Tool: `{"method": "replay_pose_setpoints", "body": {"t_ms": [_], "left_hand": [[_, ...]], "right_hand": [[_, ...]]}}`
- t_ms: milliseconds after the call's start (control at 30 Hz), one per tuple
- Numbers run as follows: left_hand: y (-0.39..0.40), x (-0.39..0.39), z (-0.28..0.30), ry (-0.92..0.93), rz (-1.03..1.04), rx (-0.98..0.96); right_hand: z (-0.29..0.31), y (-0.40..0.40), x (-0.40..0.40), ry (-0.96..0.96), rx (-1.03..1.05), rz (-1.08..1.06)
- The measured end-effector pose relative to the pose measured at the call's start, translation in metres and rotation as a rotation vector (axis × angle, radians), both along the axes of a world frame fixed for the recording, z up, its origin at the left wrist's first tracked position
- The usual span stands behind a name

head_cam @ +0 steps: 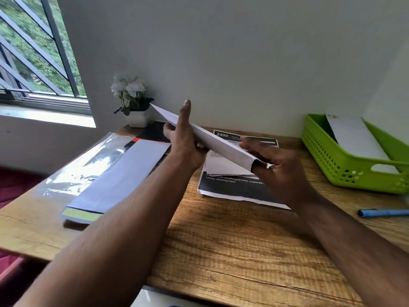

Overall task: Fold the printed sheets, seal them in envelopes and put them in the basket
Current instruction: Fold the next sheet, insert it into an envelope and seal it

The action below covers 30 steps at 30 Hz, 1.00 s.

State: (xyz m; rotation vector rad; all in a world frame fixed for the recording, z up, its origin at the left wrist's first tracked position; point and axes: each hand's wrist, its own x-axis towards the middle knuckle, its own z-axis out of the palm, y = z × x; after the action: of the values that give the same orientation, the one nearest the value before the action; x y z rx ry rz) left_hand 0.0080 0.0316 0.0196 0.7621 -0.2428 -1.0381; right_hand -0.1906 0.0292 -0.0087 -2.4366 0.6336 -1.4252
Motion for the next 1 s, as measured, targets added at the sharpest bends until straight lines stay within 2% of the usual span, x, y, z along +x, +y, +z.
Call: {"method": "replay_pose_setpoints", "body": {"t_ms": [100,233,300,367,433,467,533,633,733,800,867,933,1000], "left_hand": [[-0.001,-0.004,0.001,0.005,-0.023,-0.02],[-0.006,0.01,0.002,0.083,0.08,-0.011],[-0.005,0.016,0.002,0.064,0.038,-0.03],[-0.002,0.019,0.006,0.045,-0.069,-0.069],[0.002,0.014,0.005,-0.026,-0.182,-0.144],[0.004,0.008,0.004,-0.069,-0.238,-0.183],[0.006,-0.008,0.0,-0.149,-0.357,-0.247],[0.003,-0.017,-0.004,-0.097,-0.374,-0.311],[-0.005,-0.004,-0.006,0.026,-0.308,-0.353],[-0.004,0.003,-0.005,0.04,-0.282,-0.394],[-0.004,0.007,-0.005,0.038,-0.234,-0.372],[-0.004,0.009,-0.004,0.039,-0.187,-0.334],[-0.006,0.013,-0.005,0.048,-0.135,-0.306]], "right_hand": [[-0.003,-0.009,-0.004,0.0,-0.06,-0.057],[-0.001,-0.018,-0.016,-0.111,0.099,-0.013],[0.004,-0.014,-0.016,-0.178,0.181,-0.015],[0.012,-0.009,-0.01,-0.4,0.394,-0.001],[0.019,-0.008,-0.005,-0.684,0.843,0.103],[0.021,-0.006,-0.004,-0.734,1.036,0.152],[0.021,-0.005,-0.003,-0.704,1.257,0.211],[0.015,-0.001,0.001,-0.6,1.365,0.335],[0.014,0.004,0.006,-0.511,1.344,0.321],[0.01,0.003,0.009,-0.474,1.268,0.24],[0.003,0.0,0.011,-0.361,1.044,0.064],[0.001,-0.002,0.009,-0.258,0.694,-0.162],[0.005,-0.004,0.004,-0.321,0.437,-0.224]]}}
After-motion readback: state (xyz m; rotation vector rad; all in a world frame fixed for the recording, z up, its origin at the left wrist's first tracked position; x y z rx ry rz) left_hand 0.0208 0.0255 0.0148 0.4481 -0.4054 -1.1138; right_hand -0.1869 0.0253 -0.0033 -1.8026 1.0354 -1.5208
